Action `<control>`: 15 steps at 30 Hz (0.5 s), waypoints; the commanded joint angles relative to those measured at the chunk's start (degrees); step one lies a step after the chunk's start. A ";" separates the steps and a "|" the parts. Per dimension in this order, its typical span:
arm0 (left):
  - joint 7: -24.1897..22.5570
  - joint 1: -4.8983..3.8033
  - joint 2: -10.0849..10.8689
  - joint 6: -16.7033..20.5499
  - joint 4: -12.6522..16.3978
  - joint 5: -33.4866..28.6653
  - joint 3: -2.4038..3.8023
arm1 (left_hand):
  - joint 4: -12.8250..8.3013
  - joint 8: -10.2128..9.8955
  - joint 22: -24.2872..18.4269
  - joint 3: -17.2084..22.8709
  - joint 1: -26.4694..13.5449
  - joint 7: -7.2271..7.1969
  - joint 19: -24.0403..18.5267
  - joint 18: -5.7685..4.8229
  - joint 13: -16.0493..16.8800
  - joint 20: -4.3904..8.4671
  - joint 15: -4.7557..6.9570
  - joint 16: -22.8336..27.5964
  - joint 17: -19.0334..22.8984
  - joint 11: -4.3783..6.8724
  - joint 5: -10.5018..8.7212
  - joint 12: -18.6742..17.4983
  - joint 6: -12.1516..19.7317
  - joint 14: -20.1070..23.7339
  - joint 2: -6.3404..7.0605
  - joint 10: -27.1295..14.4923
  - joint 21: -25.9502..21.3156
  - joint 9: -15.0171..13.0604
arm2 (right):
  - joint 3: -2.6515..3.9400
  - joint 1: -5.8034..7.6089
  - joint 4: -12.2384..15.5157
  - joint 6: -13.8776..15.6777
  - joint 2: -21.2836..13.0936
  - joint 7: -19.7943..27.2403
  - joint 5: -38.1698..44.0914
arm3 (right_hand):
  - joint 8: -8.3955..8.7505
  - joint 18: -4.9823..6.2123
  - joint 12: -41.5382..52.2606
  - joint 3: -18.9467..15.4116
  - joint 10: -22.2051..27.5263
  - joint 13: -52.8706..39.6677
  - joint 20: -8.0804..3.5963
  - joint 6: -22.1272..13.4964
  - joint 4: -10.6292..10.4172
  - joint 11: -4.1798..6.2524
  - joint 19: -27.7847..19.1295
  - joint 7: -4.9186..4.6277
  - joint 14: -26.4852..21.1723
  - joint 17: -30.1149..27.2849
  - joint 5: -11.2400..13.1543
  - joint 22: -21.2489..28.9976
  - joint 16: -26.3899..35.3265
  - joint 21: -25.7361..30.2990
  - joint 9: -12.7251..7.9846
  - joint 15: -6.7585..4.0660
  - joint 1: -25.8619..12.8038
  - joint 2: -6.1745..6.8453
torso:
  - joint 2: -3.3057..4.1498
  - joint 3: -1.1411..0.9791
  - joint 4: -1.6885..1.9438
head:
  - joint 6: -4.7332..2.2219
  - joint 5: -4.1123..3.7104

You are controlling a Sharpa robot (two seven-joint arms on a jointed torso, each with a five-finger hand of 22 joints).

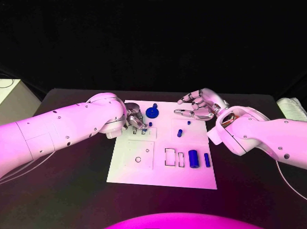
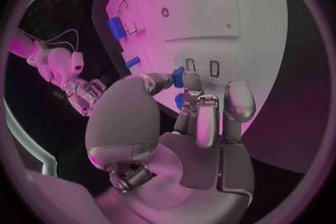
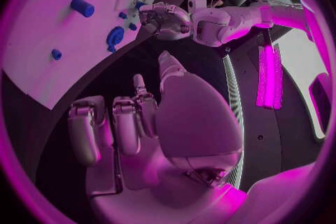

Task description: Assemble the parts on the task board

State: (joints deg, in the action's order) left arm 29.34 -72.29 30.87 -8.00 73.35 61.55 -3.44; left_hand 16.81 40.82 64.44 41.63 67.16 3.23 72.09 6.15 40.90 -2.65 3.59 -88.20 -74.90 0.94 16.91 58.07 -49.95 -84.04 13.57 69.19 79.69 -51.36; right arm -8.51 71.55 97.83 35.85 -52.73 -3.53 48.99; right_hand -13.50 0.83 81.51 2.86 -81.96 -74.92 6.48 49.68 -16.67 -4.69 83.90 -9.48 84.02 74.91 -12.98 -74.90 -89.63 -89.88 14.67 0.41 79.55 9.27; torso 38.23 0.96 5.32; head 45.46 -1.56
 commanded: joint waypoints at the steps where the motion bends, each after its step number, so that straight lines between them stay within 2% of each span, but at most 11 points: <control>1: 0.28 -0.02 -0.19 -0.52 0.24 2.31 -0.05 | -13.07 0.23 0.49 12.63 -0.94 -0.08 0.63 -0.75 -0.26 0.08 0.42 -0.42 -11.06 0.08 1.41 0.05 -0.73 -4.49 0.04 0.52 0.39 -1.61 | 0.01 -0.04 0.02 -0.76 0.05 0.24 0.56 | -0.31 -0.83 -0.33 -0.21 0.28 -6.83 -0.01 0.43 0.08 -0.09 6.10 -0.04 5.77 14.32 0.05 -15.10 -0.06 -0.12 -0.02 0.14 -0.47 -0.09 | 0.05 0.05 0.02 | 0.08 0.02; 5: 0.37 -0.01 -0.18 -0.97 0.40 2.77 -0.14 | -13.71 0.36 0.97 12.87 -1.80 -0.24 1.02 -0.84 -1.19 0.23 0.57 -0.65 -11.75 0.25 3.01 -0.48 -1.04 -4.76 0.11 0.61 0.64 -1.92 | 0.01 -0.04 0.03 -0.78 0.05 0.25 0.56 | -0.31 -0.83 -0.33 -0.21 0.28 -6.83 -0.01 0.43 0.08 -0.09 6.10 -0.04 5.77 14.32 0.05 -15.10 -0.06 -0.12 -0.02 0.14 -0.47 -0.09 | 0.04 0.05 0.00 | 0.20 0.03; 15: 0.54 0.06 -0.12 -0.82 0.51 3.91 -0.51 | -14.03 0.43 1.31 12.98 -2.16 -0.32 1.28 -0.90 -1.61 0.30 0.65 -0.76 -12.07 0.34 3.66 -0.72 -1.19 -4.89 0.15 0.70 0.80 -2.06 | 0.01 -0.04 0.04 -0.80 0.03 0.27 0.57 | -0.31 -0.83 -0.33 -0.21 0.28 -6.83 -0.01 0.43 0.08 -0.09 6.10 -0.04 5.77 14.32 0.05 -15.10 -0.06 -0.12 -0.02 0.14 -0.47 -0.09 | 0.00 0.07 0.09 | 0.44 0.05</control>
State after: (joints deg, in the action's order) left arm 29.73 -72.24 30.83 -8.24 73.70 64.26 -3.96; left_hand 15.78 41.11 65.71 41.83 65.57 2.97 72.79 6.16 39.34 -2.36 3.99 -88.65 -74.95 1.12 20.39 57.72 -50.60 -84.04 13.90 69.56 80.12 -53.41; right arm -8.51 71.55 97.83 35.81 -52.73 -3.56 49.00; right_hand -13.50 0.83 81.51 2.86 -81.96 -74.92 6.48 49.68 -16.67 -4.69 83.90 -9.48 84.03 74.91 -12.98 -74.95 -89.63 -89.88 14.66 0.41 79.55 9.27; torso 38.28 1.02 5.37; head 45.83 -1.52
